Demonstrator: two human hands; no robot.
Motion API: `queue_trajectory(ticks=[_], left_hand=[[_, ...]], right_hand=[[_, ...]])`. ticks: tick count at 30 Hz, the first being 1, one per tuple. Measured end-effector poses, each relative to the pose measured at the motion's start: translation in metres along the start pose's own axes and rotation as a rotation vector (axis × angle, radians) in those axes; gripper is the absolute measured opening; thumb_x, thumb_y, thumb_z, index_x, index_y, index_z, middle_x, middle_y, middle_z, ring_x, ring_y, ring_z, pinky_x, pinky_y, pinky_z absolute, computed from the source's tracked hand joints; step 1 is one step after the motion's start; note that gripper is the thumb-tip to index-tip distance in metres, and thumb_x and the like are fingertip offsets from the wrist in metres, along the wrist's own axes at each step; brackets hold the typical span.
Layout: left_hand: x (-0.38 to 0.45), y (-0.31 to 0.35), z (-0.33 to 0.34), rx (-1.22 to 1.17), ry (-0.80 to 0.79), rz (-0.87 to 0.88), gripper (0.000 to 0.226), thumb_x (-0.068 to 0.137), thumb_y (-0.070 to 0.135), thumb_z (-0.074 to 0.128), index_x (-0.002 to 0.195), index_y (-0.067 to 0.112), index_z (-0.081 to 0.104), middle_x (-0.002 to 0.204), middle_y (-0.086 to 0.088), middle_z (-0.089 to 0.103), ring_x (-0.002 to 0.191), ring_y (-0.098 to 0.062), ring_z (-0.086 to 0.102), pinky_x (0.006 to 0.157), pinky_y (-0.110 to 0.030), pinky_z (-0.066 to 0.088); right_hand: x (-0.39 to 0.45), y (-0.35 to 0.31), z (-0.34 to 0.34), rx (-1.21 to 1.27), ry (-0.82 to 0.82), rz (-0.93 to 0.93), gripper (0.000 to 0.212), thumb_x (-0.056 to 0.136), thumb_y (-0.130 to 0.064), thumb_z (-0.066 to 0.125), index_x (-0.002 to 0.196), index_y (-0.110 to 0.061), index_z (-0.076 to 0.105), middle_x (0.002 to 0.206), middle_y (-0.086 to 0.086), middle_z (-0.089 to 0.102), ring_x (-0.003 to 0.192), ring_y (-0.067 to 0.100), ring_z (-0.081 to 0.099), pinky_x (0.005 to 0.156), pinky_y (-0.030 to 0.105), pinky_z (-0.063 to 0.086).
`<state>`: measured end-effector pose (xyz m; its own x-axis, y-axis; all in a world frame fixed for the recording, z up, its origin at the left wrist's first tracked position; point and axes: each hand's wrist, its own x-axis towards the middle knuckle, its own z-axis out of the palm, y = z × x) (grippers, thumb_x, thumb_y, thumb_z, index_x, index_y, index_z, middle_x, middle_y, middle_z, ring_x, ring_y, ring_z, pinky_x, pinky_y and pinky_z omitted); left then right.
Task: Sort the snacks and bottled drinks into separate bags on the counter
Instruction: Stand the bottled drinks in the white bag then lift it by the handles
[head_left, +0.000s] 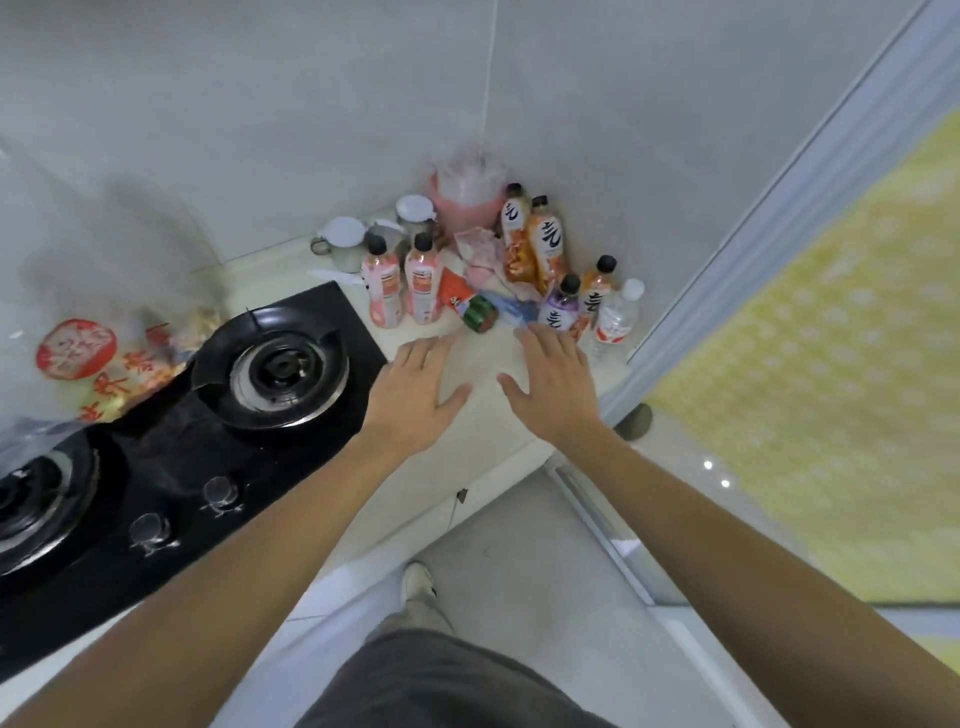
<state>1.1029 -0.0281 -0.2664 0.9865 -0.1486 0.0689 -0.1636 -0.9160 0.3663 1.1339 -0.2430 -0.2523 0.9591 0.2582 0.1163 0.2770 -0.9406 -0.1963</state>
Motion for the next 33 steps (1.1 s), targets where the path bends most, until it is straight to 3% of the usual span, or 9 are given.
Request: queue_trajectory(ticks=[6,9,13,17,21,25,30,33], left_hand=[[0.105,0.048,0.015,-0.115,-0.009,0.111,0.068,0.099,0.047,0.057,0.156,0.019,0.032,0.152,-0.009,0.044,0.134,-0.03,0.047,0.098,-0.045,0.05],[0.147,0.078,0.027,-0.17,-0.018,0.152,0.066,0.097,0.045,0.061,0.152,0.02,0.036,0.148,-0.007,0.047,0.131,-0.029,0.051,0.096,-0.043,0.052],[0.193,0.113,0.056,-0.167,-0.098,0.083,0.075,0.096,0.051,0.06,0.157,0.022,0.027,0.155,-0.008,0.038,0.135,-0.033,0.05,0.092,-0.051,0.056],[0.221,0.135,0.081,-0.167,-0.138,-0.027,0.083,0.094,0.056,0.06,0.159,0.021,0.023,0.155,-0.011,0.039,0.132,-0.036,0.053,0.089,-0.051,0.058],[0.234,0.143,0.106,-0.14,-0.113,-0.159,0.086,0.084,0.038,0.082,0.152,0.019,0.032,0.141,-0.011,0.051,0.12,-0.037,0.059,0.084,-0.043,0.056],[0.243,0.147,0.115,-0.107,-0.107,-0.244,0.09,0.069,0.022,0.092,0.138,0.027,0.034,0.128,-0.006,0.054,0.112,-0.036,0.061,0.074,-0.043,0.053],[0.224,0.147,0.112,-0.149,-0.014,-0.316,0.064,0.076,0.025,0.084,0.123,0.024,0.04,0.115,-0.005,0.054,0.101,-0.033,0.057,0.069,-0.041,0.05],[0.197,0.139,0.102,-0.195,0.063,-0.368,0.052,0.081,0.027,0.079,0.116,0.025,0.041,0.113,-0.003,0.054,0.098,-0.031,0.056,0.067,-0.039,0.047]], right_hand=[[0.051,0.097,-0.017,0.02,0.129,0.206,0.067,0.092,-0.04,0.064,0.149,-0.011,0.041,0.154,0.016,0.042,0.141,0.04,0.037,0.114,0.054,0.039],[0.075,0.135,-0.016,0.024,0.105,0.269,0.073,0.093,-0.042,0.065,0.151,-0.009,0.036,0.154,0.017,0.04,0.143,0.041,0.034,0.116,0.053,0.037],[0.103,0.174,-0.003,0.148,-0.009,0.292,0.076,0.092,-0.041,0.072,0.152,-0.016,0.032,0.154,0.013,0.038,0.14,0.038,0.036,0.114,0.049,0.041],[0.113,0.198,0.013,0.327,-0.061,0.262,0.073,0.09,-0.034,0.077,0.148,-0.024,0.035,0.136,0.008,0.052,0.122,0.034,0.054,0.096,0.045,0.051],[0.116,0.213,0.02,0.516,-0.033,0.235,0.075,0.084,-0.038,0.084,0.142,-0.028,0.038,0.127,0.002,0.061,0.11,0.026,0.06,0.09,0.038,0.051],[0.114,0.23,0.033,0.524,-0.124,0.238,0.07,0.084,-0.041,0.083,0.142,-0.024,0.047,0.127,0.003,0.065,0.115,0.029,0.063,0.091,0.034,0.048],[0.119,0.233,0.034,0.514,-0.105,0.045,0.072,0.078,-0.035,0.087,0.139,-0.023,0.049,0.13,0.0,0.063,0.113,0.026,0.062,0.09,0.033,0.05],[0.12,0.219,0.033,0.535,-0.112,-0.024,0.063,0.078,-0.039,0.084,0.131,-0.02,0.055,0.122,0.002,0.066,0.107,0.027,0.063,0.083,0.033,0.05]])
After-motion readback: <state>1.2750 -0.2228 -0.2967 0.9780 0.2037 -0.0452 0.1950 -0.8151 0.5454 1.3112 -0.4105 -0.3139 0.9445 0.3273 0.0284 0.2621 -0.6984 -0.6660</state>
